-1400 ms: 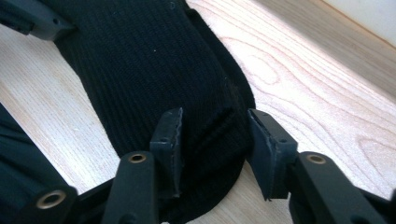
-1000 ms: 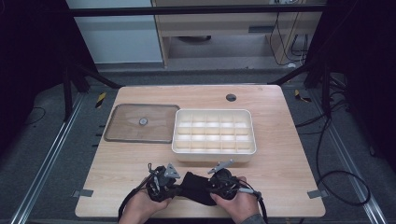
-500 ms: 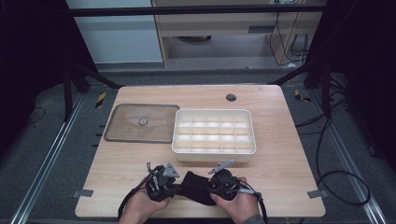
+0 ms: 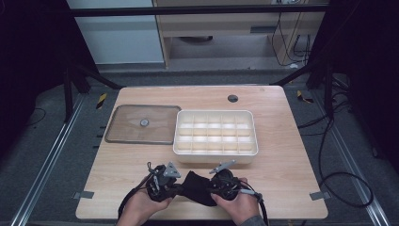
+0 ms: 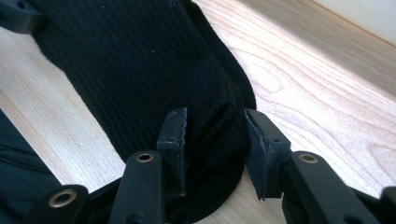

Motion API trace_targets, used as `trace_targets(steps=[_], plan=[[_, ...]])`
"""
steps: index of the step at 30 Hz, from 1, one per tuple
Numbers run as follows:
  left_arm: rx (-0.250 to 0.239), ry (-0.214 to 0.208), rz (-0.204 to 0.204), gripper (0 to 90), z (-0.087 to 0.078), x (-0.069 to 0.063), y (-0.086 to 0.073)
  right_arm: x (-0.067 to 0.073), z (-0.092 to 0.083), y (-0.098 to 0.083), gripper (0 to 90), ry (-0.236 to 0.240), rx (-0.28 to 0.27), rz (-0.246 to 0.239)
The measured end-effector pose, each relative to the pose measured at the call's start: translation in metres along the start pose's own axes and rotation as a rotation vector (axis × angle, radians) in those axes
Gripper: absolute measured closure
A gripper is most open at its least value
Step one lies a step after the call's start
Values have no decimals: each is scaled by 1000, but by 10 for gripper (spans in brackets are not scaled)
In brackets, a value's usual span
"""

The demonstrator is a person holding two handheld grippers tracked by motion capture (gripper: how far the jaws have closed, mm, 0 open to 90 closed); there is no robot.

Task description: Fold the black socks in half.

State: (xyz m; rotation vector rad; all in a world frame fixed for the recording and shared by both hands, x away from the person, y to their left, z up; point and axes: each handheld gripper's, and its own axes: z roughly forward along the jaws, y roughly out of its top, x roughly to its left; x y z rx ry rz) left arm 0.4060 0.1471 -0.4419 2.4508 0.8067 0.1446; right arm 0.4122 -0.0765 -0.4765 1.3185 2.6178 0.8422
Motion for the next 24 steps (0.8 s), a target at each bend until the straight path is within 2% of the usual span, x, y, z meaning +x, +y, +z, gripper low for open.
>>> trace_targets(steps=[10,16,24], plan=[[-16,22,14,838,-13,-6,-2,6,6,4,630,10,-21,20],[-16,32,14,838,-17,-3,-4,12,10,8,633,8,-35,18],[-21,32,28,838,-22,-3,1,13,16,14,634,20,-53,24]])
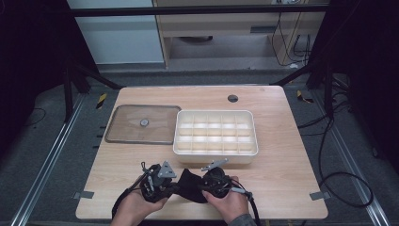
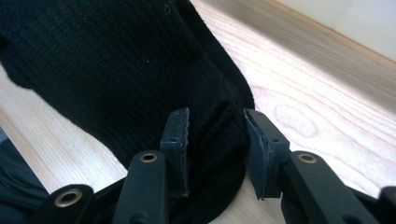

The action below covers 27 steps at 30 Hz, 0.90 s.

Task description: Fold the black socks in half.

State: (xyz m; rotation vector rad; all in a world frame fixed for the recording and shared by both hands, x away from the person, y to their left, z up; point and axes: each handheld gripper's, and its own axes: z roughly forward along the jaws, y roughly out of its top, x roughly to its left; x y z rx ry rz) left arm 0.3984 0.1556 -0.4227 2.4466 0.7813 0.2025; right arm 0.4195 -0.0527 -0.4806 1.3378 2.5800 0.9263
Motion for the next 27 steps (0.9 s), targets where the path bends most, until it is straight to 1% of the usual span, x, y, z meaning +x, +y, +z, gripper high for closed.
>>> trace_targets(steps=[3,6,9,12,13,14,15,16,17,18,19,21,23,26,27], plan=[[2,-1,10,837,-2,-3,1,2,3,1,635,11,-17,11],[4,-4,16,837,-1,-5,2,2,3,1,635,17,-22,11],[4,-12,32,837,2,-10,6,0,3,0,634,30,-31,14],[2,-18,36,837,3,-12,8,-2,4,-1,635,43,-44,21],[-1,-25,45,837,5,-14,12,-2,4,-2,634,47,-48,25],[-1,-25,45,837,5,-14,12,-2,4,-2,634,47,-48,25],[-5,-31,57,837,7,-18,15,-1,4,-2,633,49,-54,27],[-5,-31,57,837,7,-18,15,-1,4,-2,633,49,-54,27],[-5,-35,68,838,9,-23,17,-2,4,-3,631,52,-61,28],[-5,-35,68,837,9,-23,17,-2,4,-3,631,52,-61,28],[0,-36,81,838,11,-26,20,-3,4,-5,627,60,-70,24],[8,-44,91,837,14,-29,21,-4,4,-6,620,71,-77,33],[18,-41,101,838,16,-31,22,-6,3,-6,612,80,-79,31],[25,-40,107,838,18,-32,22,-6,2,-6,597,83,-77,25],[29,-38,107,838,19,-32,22,-7,0,-6,567,88,-77,26]])
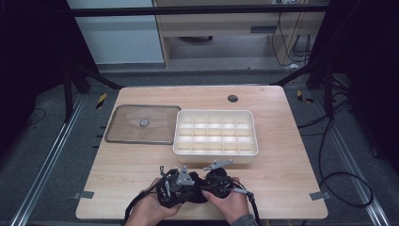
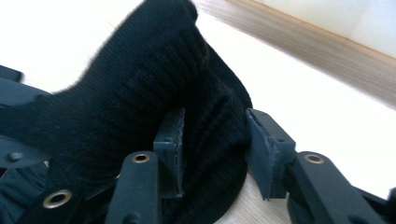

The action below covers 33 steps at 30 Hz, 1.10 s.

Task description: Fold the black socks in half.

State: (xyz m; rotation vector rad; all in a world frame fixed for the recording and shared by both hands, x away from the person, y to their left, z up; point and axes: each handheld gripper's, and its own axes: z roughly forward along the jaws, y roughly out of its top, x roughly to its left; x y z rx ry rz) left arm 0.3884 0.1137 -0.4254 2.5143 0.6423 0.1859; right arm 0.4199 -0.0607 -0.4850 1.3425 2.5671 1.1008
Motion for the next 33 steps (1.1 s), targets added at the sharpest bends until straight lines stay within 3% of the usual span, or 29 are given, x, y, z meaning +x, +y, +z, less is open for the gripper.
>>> trace_targets(steps=[6,15,20,24,33], plan=[[4,3,-3,838,1,1,-1,-1,-8,-2,498,-7,4,-1],[7,10,-5,838,1,1,-2,1,-24,-9,507,-28,6,-19],[9,10,0,837,1,1,0,2,-32,-18,569,-32,-3,-25],[4,11,4,838,1,0,1,1,-25,-21,650,14,-1,-14],[-3,9,10,838,0,-2,4,3,-12,-19,768,59,-14,11]])
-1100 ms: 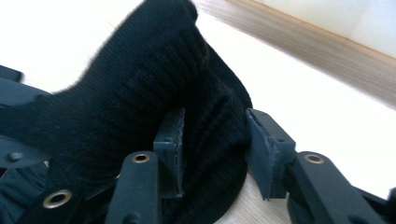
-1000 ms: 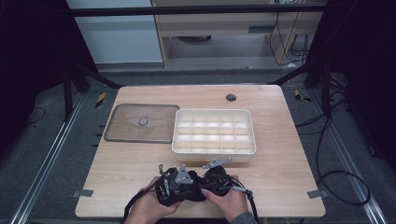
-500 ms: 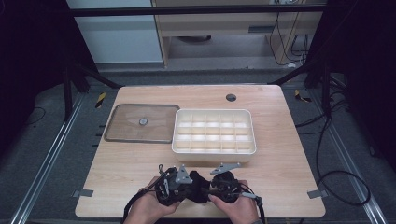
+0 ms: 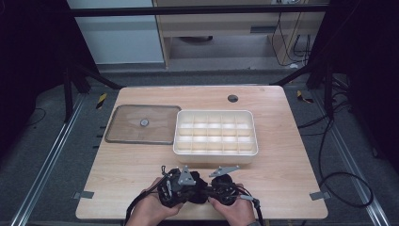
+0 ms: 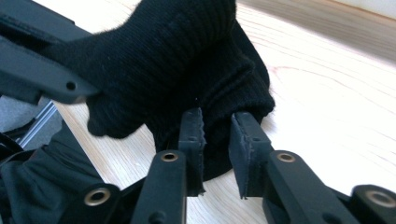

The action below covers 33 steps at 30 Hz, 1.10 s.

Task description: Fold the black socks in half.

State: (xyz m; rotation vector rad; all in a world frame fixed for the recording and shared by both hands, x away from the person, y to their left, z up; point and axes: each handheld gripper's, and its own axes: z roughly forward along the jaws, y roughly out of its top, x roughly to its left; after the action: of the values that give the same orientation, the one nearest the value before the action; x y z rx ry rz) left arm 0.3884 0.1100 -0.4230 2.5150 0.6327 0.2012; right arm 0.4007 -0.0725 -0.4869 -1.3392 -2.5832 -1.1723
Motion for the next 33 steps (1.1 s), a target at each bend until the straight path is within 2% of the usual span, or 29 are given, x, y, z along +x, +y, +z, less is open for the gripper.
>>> trace_targets(steps=[4,6,12,19,26,33], plan=[[5,-9,12,838,1,-3,1,1,5,1,774,12,-11,2],[20,-22,34,837,4,-7,2,2,7,2,771,21,-14,3],[40,-26,43,837,8,-8,1,-1,-1,0,680,3,-9,-20],[61,-37,30,837,14,-4,0,-12,-23,-5,591,-34,-34,3],[68,-59,18,836,22,-1,-1,-20,-29,-10,585,-54,-39,26],[76,-107,6,836,30,-2,1,-24,-30,-14,596,-63,-42,26]])
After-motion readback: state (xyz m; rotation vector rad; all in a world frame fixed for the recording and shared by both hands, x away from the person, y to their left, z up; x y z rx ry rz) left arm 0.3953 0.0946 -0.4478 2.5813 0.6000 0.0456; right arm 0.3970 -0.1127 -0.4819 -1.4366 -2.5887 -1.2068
